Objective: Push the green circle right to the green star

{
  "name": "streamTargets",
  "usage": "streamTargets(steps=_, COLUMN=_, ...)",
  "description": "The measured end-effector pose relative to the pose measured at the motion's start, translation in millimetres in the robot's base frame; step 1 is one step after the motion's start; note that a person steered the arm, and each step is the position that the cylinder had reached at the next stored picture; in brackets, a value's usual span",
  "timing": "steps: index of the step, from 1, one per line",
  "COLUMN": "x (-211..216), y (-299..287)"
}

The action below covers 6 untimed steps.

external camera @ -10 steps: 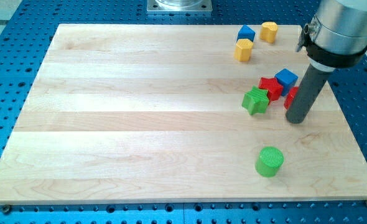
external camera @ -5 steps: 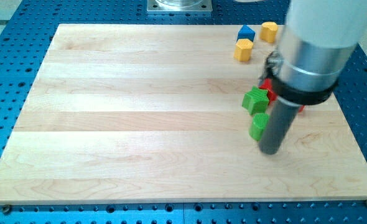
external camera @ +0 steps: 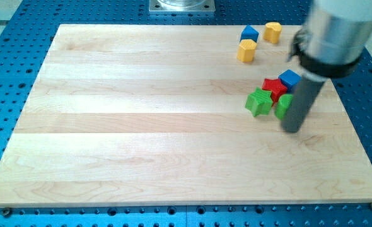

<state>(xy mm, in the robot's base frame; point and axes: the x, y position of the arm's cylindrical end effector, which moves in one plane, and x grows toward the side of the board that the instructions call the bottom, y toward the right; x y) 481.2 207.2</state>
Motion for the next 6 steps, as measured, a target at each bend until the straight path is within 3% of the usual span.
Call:
streamTargets(steps=3, x=1.9, y=-7.8)
streamTargets(steps=5, x=15.0, y=-115.3)
streamTargets(steps=6, x=-25.0, y=-140.6)
